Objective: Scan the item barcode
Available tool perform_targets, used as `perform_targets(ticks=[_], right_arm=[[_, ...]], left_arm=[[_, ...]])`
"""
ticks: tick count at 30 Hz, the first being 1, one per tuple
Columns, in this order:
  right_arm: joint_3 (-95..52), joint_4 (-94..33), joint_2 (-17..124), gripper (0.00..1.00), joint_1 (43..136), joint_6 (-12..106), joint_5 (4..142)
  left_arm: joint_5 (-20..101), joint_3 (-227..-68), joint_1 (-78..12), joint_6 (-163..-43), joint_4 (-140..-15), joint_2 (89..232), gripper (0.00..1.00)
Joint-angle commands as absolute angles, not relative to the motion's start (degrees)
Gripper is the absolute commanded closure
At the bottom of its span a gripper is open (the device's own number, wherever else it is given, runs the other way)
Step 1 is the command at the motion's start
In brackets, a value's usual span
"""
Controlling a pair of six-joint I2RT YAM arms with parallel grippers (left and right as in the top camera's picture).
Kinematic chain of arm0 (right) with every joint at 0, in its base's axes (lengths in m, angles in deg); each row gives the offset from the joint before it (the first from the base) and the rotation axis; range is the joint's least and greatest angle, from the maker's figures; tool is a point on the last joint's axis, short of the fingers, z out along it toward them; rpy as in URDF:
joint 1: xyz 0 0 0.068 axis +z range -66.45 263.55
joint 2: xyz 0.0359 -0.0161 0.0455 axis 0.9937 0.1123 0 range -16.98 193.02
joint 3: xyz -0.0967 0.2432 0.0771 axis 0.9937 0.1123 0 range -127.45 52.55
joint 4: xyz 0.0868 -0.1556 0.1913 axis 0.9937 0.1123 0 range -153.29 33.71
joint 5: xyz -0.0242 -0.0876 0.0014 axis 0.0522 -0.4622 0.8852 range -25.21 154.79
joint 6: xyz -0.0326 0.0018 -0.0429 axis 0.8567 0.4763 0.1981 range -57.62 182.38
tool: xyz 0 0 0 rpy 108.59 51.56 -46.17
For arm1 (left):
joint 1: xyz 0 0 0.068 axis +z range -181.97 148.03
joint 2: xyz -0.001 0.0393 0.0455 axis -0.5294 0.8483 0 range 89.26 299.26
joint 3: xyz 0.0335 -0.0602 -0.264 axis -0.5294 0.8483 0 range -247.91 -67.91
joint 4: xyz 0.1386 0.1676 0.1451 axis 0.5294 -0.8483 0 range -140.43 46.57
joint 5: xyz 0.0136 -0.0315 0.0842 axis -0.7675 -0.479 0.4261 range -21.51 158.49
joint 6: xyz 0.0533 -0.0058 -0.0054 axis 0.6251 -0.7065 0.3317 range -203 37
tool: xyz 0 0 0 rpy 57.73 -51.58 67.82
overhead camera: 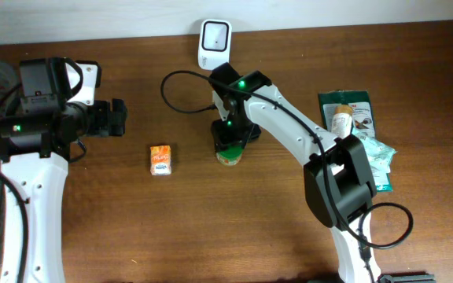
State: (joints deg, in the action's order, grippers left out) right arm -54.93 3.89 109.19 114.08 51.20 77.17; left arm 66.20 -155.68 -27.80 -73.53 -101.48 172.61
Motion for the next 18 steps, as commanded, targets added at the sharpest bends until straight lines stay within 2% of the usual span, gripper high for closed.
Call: perform_targets(ticks=[1, 6, 9, 15, 18], right_arm=[[-59.3, 6.4, 109.6, 0.48, 112.7, 51.7, 83.5], [-64.9, 10.3, 109.6, 0.48, 108.4, 61.1, 98.5], [-65.5, 12.0, 109.6, 0.50, 104.7, 62.0, 101.4], [-65.5, 15.3, 109.5, 0.51, 98.6, 68.7, 116.5], [-65.5, 16.8, 109.3, 0.51, 95.8, 69.5, 118.3]], left_arm=[[66.4, -156.1, -27.6, -72.6, -101.4, 172.5, 0.01], [66.4, -156.1, -27.6, -72.6, -101.4, 172.5, 0.01], [66.4, -156.1, -27.6, -72.6, -101.4, 172.5, 0.01], [66.4, -156.1, -27.6, -72.6, -101.4, 172.5, 0.01], [66.4, -156.1, -27.6, -72.6, -101.4, 172.5, 0.01]])
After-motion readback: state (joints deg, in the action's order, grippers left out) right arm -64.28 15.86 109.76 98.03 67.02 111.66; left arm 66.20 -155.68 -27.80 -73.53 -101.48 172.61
